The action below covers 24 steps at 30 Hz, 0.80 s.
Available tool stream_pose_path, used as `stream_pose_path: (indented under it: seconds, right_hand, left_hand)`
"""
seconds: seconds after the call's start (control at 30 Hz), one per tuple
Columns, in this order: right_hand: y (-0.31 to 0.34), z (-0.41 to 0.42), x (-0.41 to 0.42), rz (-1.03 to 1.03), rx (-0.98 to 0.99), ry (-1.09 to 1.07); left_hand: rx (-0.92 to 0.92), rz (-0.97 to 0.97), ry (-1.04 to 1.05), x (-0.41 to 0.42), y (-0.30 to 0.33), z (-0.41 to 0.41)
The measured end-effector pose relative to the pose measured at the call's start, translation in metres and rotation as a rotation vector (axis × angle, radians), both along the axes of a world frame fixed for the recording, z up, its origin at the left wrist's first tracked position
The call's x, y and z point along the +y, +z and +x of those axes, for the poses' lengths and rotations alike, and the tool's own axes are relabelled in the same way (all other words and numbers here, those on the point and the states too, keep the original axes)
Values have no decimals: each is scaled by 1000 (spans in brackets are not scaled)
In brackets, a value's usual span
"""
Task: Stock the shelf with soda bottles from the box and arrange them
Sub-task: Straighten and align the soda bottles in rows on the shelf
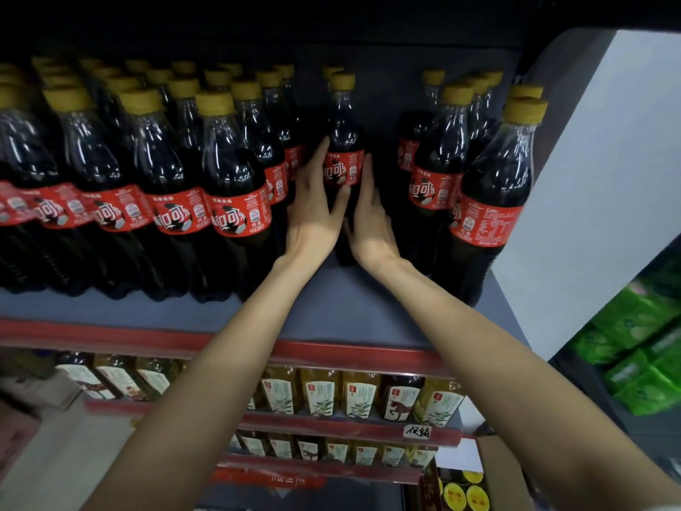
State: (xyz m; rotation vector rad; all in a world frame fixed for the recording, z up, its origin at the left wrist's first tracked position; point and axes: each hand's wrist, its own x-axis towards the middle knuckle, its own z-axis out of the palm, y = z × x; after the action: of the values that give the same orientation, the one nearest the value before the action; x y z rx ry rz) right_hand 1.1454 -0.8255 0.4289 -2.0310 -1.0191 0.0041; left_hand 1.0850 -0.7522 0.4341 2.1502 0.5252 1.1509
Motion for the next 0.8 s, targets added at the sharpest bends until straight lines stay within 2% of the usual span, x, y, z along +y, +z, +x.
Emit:
stream_pose_path:
  seconds: [0.2,0.33,0.6,0.8]
  right_hand:
    - [-2,4,7,75,-43,64]
    - [-7,10,7,110,-46,120]
    - [-10,20,13,148,-4,269]
    - [-9,17,14,104,21,242]
  left_hand:
    - [-61,-138,-79,5,-3,-6]
    - [-30,-184,-77,1,0,-8]
    - [-12,-165,-42,-2,-4,-15]
    - [42,-142,-17,-4,0,-15]
